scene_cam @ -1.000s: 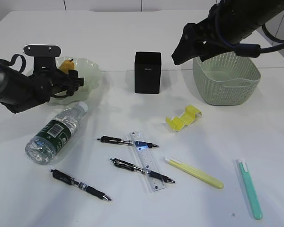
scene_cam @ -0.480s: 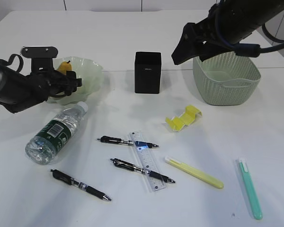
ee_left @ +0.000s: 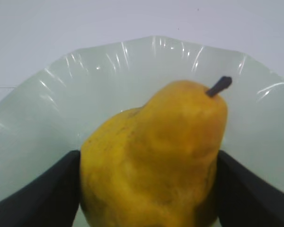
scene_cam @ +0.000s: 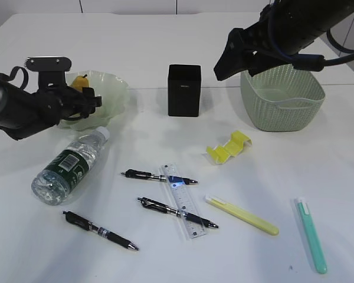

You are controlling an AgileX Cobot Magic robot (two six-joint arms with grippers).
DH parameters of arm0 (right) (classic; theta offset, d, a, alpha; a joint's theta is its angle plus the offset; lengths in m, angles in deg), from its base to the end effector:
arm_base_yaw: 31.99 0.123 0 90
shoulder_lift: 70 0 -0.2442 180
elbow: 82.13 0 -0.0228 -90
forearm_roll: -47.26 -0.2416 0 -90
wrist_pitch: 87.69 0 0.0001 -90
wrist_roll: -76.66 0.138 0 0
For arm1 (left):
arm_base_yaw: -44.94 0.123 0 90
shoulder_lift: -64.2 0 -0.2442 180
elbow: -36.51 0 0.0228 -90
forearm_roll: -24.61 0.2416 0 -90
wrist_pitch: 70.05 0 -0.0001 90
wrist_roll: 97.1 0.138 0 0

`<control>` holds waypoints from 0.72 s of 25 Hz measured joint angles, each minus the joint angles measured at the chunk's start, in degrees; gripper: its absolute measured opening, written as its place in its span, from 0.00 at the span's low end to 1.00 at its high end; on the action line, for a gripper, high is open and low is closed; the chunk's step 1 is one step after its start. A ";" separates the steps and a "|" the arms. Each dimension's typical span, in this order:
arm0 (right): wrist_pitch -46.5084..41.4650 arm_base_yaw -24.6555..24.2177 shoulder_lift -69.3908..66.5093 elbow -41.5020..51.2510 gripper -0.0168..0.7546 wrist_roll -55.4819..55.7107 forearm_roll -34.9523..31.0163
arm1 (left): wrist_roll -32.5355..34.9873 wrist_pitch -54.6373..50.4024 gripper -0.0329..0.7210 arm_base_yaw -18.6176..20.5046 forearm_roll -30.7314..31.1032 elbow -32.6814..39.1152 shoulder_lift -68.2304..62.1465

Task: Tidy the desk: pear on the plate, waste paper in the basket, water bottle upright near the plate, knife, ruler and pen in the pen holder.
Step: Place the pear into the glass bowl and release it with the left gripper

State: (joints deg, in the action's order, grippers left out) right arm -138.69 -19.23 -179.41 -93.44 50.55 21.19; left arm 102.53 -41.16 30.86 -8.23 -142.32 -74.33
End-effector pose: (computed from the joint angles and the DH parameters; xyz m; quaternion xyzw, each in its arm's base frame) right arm 0.3757 0.1334 0.2342 -0.2275 0.9155 0.1752 0.2818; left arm 0.4719 -0.0811 0.0592 -0.0402 0.8372 -0.0017 0.5453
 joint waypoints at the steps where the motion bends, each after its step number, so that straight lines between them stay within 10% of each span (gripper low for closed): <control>1: 0.00 0.00 0.00 0.00 0.79 0.00 0.00 | 0.00 0.00 0.81 0.00 0.00 -0.28 0.00; 18: 0.57 0.00 0.00 0.00 0.79 0.00 -0.09 | 0.00 -5.08 0.82 0.32 -0.04 -3.63 0.00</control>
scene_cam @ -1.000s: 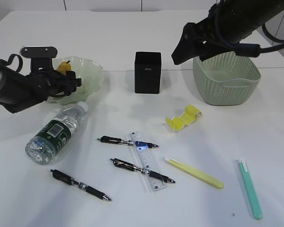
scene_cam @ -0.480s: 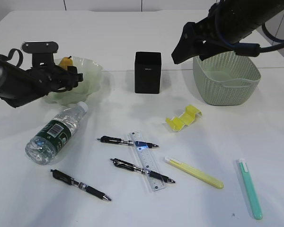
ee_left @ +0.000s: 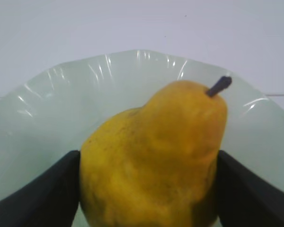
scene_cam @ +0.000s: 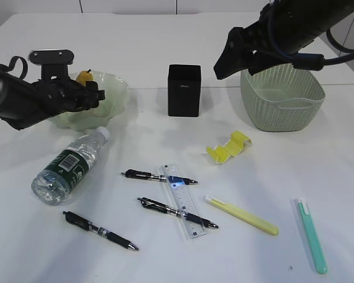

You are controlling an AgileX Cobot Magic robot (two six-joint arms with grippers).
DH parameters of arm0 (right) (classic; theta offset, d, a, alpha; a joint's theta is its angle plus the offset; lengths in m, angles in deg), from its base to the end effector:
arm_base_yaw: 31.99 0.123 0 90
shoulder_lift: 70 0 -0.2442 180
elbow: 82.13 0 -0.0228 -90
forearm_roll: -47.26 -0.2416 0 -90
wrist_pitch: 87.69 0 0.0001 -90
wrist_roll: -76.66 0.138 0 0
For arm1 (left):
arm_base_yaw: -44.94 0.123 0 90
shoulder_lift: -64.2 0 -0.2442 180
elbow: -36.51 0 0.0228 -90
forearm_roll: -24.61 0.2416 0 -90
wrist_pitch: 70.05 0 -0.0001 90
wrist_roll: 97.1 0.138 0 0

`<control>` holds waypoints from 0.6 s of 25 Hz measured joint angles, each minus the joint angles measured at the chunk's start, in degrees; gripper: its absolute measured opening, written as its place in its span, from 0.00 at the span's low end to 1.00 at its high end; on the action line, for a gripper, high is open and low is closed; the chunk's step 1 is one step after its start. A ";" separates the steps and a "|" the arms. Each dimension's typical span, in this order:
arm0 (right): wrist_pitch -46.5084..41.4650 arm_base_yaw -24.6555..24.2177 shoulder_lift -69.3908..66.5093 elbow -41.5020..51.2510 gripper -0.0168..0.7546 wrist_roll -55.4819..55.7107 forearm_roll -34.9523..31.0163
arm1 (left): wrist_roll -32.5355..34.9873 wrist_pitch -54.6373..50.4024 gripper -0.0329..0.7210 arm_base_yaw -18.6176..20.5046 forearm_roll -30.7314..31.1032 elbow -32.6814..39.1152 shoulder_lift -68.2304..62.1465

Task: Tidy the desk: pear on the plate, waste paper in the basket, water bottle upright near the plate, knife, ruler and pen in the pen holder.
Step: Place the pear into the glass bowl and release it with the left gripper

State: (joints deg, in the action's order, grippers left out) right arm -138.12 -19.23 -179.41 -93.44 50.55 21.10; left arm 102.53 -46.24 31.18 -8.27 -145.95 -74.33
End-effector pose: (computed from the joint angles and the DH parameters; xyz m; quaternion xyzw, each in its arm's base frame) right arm 0.3769 0.1335 0.2349 -0.2257 0.9146 0.1749 0.2864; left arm 0.4814 -0.0868 0.0680 -0.0381 0.8428 -0.0220 0.5364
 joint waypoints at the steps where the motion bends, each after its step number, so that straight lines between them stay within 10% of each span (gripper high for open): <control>1: 0.00 0.00 0.00 0.00 0.79 0.00 0.00 | 0.00 -0.24 0.83 0.06 -0.09 0.00 0.00; 15: 0.00 0.00 0.00 0.00 0.79 0.00 -0.69 | -0.09 -0.64 0.84 0.61 -0.09 -0.09 0.00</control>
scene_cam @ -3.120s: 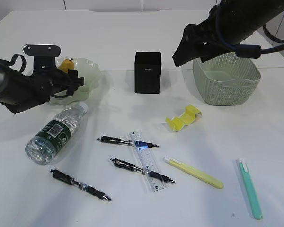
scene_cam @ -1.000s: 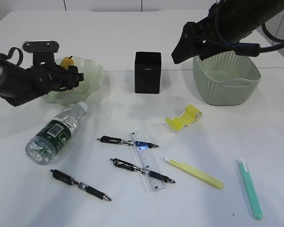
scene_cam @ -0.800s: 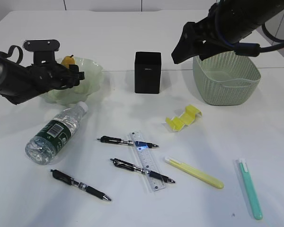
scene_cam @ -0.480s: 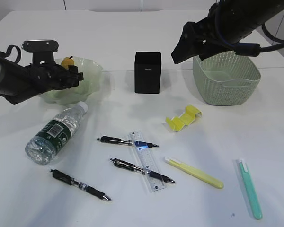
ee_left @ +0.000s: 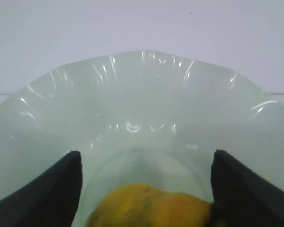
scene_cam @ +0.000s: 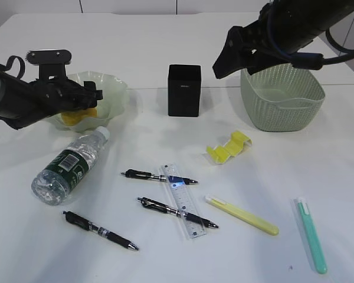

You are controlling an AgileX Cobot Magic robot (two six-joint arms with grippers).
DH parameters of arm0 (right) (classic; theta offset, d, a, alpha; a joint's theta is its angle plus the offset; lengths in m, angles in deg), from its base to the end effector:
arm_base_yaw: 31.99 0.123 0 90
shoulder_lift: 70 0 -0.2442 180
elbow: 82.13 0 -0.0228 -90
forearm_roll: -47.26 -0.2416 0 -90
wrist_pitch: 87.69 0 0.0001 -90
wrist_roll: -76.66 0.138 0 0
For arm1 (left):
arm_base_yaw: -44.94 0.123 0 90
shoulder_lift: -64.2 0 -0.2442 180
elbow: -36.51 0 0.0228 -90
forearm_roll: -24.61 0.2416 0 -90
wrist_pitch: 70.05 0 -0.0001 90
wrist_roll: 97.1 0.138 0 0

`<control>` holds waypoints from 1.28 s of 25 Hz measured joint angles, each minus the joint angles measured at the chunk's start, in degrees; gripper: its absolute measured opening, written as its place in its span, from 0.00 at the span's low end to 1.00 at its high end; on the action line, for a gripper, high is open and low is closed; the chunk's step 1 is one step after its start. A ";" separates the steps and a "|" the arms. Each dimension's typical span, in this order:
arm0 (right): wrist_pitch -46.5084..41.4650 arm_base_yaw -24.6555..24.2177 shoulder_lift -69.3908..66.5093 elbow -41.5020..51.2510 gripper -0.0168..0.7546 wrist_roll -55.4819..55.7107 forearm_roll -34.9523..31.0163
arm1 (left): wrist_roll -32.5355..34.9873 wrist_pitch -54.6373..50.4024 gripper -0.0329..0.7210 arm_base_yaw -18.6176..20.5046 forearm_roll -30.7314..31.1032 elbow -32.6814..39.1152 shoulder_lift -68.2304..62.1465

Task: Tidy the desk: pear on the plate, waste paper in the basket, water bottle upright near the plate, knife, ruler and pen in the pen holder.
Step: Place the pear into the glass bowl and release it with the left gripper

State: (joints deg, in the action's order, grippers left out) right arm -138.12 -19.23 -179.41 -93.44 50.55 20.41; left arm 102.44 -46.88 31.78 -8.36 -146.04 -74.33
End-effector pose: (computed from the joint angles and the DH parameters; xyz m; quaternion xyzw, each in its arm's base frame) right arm 0.3767 0.1346 0.2355 -0.2230 0.9141 0.1803 0.2867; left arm 0.4821 -0.0824 0.0672 -0.0429 0.8450 -0.0217 0.5326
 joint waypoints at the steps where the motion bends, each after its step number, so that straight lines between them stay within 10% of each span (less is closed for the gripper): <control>1: 0.00 0.00 0.00 0.00 0.79 0.00 0.00 | 0.00 0.00 0.84 0.00 0.00 0.00 0.00; 32: 0.02 0.00 0.00 0.00 0.79 0.00 -0.96 | 0.00 -12.32 0.83 0.00 5.16 0.00 11.08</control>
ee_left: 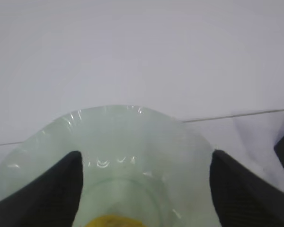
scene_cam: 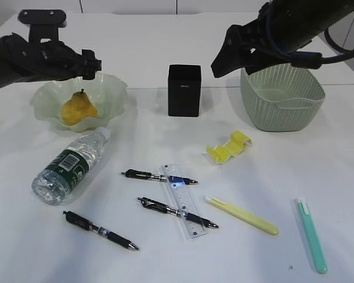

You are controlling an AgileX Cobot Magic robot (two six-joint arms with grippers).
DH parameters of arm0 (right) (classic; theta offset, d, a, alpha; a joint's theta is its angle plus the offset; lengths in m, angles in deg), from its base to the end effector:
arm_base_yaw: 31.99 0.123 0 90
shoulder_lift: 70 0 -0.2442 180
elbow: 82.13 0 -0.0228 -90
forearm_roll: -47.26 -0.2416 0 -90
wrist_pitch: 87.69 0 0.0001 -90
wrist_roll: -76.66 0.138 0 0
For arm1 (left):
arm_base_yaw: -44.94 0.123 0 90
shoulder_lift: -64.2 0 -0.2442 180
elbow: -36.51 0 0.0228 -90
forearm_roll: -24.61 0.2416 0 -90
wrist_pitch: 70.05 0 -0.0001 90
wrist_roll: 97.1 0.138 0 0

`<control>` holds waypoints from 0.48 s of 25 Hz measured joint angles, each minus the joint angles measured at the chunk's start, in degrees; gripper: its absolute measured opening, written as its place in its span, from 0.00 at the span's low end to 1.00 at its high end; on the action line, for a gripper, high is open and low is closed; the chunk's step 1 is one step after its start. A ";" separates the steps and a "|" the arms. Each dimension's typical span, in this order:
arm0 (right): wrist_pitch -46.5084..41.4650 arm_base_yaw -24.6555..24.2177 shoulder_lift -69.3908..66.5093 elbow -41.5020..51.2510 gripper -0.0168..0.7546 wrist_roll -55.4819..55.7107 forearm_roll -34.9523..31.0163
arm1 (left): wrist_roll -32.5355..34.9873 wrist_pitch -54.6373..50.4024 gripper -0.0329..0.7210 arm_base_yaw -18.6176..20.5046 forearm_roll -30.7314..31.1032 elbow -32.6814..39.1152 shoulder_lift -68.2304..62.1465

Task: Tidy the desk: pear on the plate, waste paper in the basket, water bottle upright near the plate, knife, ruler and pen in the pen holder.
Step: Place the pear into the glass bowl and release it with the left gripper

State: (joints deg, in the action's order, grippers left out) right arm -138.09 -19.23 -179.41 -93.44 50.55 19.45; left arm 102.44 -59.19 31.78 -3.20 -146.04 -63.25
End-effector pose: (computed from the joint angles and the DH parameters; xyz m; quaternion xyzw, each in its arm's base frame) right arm 0.3765 0.1362 0.2363 -0.2192 0.9133 0.1877 0.2872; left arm 0.4740 -0.0984 0.1386 0.0156 0.8440 -0.0609 0.5326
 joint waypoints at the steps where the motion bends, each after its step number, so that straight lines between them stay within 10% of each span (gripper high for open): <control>1: 0.00 0.00 0.00 0.00 0.79 0.00 -0.04 | 0.00 -0.40 0.83 0.00 0.40 0.00 0.57; 12: 0.10 0.00 0.00 0.00 0.79 0.00 0.18 | 0.00 -5.33 0.83 0.00 8.45 0.00 7.13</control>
State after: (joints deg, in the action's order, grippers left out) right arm -137.99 -19.23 -179.41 -93.44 50.55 19.64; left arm 102.44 -64.53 31.78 5.25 -146.04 -56.12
